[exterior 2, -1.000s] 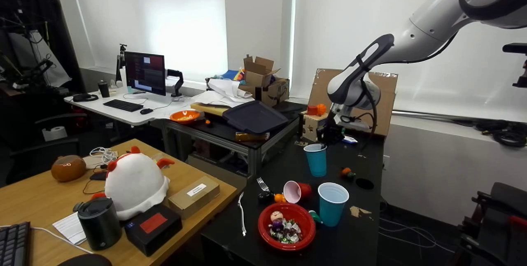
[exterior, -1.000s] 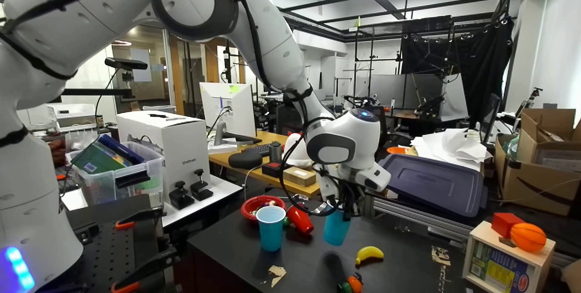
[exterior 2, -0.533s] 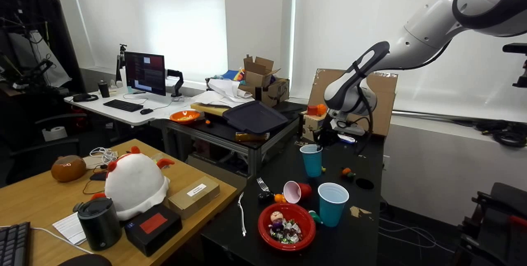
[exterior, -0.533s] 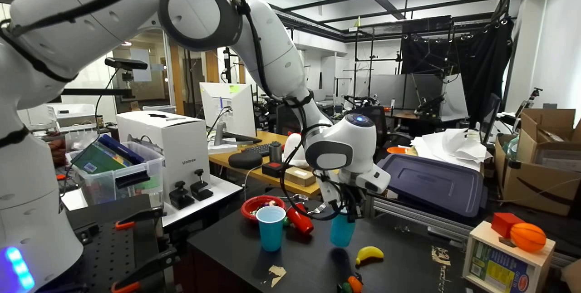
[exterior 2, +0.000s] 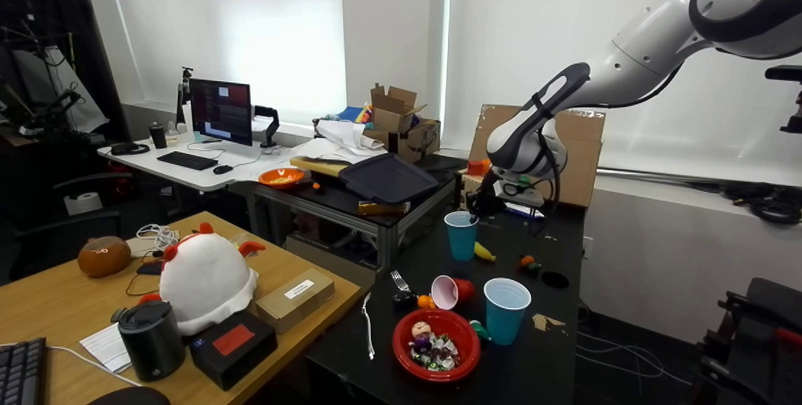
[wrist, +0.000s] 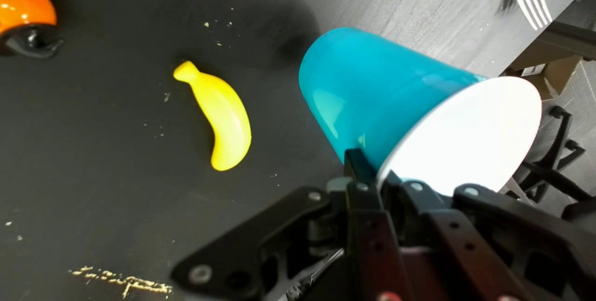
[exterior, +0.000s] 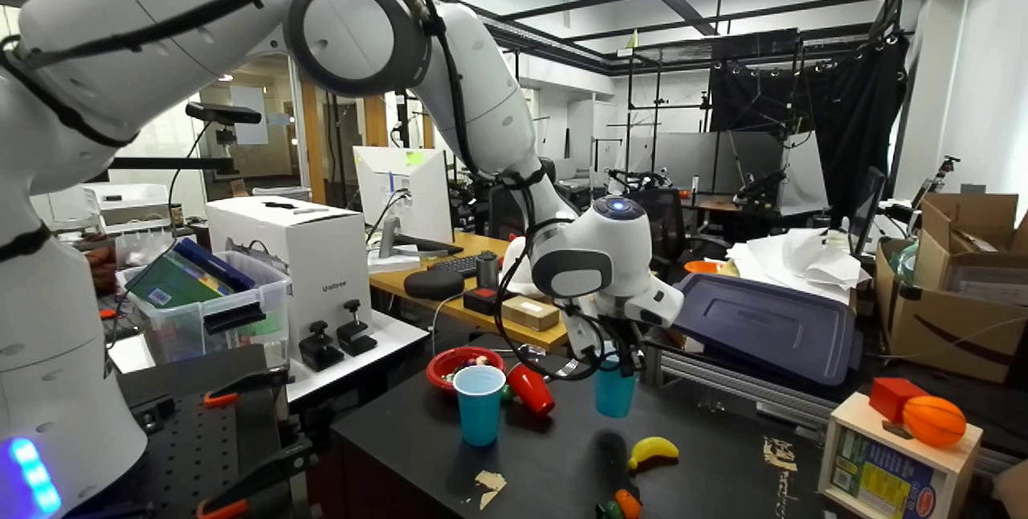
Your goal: Pour the contents from the right blue cup into the bowl
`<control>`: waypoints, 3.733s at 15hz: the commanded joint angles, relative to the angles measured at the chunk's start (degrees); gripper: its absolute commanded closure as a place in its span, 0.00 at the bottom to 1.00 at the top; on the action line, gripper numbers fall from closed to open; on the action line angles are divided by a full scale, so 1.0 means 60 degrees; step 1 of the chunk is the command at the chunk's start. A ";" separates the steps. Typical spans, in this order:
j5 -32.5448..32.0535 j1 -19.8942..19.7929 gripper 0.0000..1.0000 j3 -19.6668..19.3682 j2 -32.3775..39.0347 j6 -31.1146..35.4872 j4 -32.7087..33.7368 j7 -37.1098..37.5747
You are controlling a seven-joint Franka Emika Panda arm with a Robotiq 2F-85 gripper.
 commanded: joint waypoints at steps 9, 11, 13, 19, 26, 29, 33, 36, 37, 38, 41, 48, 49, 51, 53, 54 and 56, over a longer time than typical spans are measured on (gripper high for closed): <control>-0.0010 -0.0584 0.99 0.0759 0.0308 0.0626 -0.0113 -0.0273; -0.0029 -0.0587 0.99 0.0738 0.0322 0.0622 -0.0102 -0.0232; -0.0061 -0.0555 0.70 0.0695 0.0314 0.0605 -0.0119 -0.0218; -0.0090 -0.0530 0.26 0.0645 0.0268 0.0635 -0.0165 -0.0196; -0.0148 -0.0205 0.00 0.0026 -0.0485 0.0219 -0.0814 0.0333; -0.0253 0.0043 0.00 -0.0504 -0.1203 0.0043 -0.1445 0.0501; -0.0639 0.0388 0.00 -0.1093 -0.2483 -0.0707 -0.2422 0.0448; -0.1066 0.0743 0.00 -0.1499 -0.3494 -0.1813 -0.3016 0.0431; -0.1227 0.0899 0.00 -0.1646 -0.3774 -0.2112 -0.3144 0.0452; -0.1411 0.1064 0.00 -0.1808 -0.4091 -0.2475 -0.3300 0.0463; -0.2004 0.1487 0.00 -0.2165 -0.4840 -0.3544 -0.3571 0.0367; -0.3636 0.2141 0.00 -0.2685 -0.5866 -0.5513 -0.3453 0.0190; -0.3893 0.2155 0.00 -0.2743 -0.5931 -0.5801 -0.3309 0.0105; -0.4325 0.2103 0.00 -0.2810 -0.5968 -0.6458 -0.2936 -0.0237; -0.4568 0.1998 0.00 -0.2829 -0.5914 -0.7037 -0.2527 -0.0662; -0.4735 0.2007 0.00 -0.2909 -0.5861 -0.7149 -0.2342 -0.0663; -0.4588 0.1995 0.00 -0.2864 -0.5817 -0.6886 -0.2505 -0.0550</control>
